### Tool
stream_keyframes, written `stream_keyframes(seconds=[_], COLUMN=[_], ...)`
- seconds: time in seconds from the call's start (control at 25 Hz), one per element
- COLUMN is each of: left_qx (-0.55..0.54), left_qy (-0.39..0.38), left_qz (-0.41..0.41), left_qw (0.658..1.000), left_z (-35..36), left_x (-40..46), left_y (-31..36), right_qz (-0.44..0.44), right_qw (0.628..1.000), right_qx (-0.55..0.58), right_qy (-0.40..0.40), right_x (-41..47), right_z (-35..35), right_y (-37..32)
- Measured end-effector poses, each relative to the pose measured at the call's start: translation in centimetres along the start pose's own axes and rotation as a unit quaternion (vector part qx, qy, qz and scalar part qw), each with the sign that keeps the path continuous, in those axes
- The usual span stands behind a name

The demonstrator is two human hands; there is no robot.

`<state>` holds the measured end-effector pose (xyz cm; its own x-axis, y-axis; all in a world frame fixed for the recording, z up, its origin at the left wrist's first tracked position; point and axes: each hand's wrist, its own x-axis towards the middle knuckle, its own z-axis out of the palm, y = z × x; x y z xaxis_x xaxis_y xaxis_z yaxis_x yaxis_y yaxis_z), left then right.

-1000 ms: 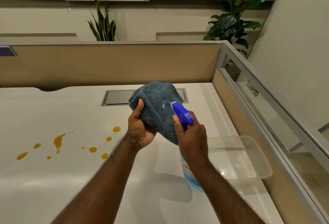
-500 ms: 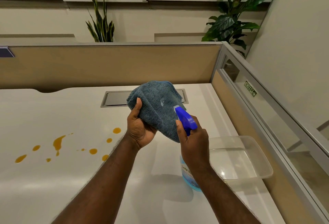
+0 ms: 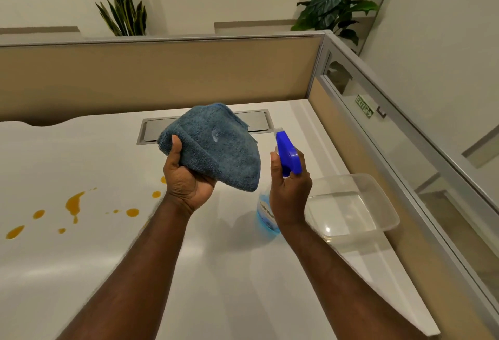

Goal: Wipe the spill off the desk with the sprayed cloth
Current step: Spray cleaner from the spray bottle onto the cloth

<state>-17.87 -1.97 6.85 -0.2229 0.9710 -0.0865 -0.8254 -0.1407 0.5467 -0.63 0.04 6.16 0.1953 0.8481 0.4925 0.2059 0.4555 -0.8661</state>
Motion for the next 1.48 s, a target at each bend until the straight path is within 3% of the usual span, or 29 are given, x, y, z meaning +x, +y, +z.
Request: stream_keyframes(seconds=[0.28,0.6,0.92,1.04,1.12,1.16,1.2,1.24,1.32,1.4,1.48], left_qx=[-0.001,0.001,0.000,-0.011,-0.018,-0.022,-0.023,-0.021,-0.011,-0.012,-0.007], left_qy=[0.008,0.010,0.001,0.006,0.006,0.008,0.010,0.009,0.005,-0.006,-0.021], left_qz=[0.013,-0.003,-0.011,-0.012,-0.009,-0.013,-0.020,-0.031,-0.059,-0.104,-0.159], left_qw=[1.000,1.000,1.000,1.000,1.000,1.000,0.999,0.999,0.998,0.994,0.987], left_z=[-3.2,-5.6,-6.3,-6.4,-6.5,-6.6,-6.7,-6.9,-7.3,-8.0,-8.4], left_x=[-1.5,-2.6,-4.8,-6.8,-8.8,-9.9,-11.2,-12.5,-15.4,-18.2,-20.6], left_y=[1.9,3.2,3.7,3.7,3.5,3.2,2.8,2.4,1.6,1.1,1.0], right_qz=[0.048,0.042,0.051,0.038,0.063,0.123,0.218,0.332,0.539,0.608,0.602], right_qw=[0.998,0.996,0.993,0.981,0.986,0.987,0.975,0.939,0.807,0.692,0.622], right_qx=[0.005,-0.036,-0.102,-0.173,-0.114,-0.060,0.007,0.083,0.227,0.348,0.441], right_qy=[0.049,0.064,-0.009,0.081,0.100,0.082,0.053,0.021,-0.080,-0.174,-0.239], right_x=[-0.9,-2.3,-4.3,-6.5,-9.4,-11.0,-12.3,-13.3,-14.7,-15.7,-17.0], right_z=[2.9,4.5,3.3,1.0,-0.2,-0.5,-0.6,-0.6,-1.0,-1.9,-3.4], right_y=[-0.1,0.0,-0.1,-0.3,-0.5,-0.5,-0.6,-0.7,-0.9,-0.5,-1.0])
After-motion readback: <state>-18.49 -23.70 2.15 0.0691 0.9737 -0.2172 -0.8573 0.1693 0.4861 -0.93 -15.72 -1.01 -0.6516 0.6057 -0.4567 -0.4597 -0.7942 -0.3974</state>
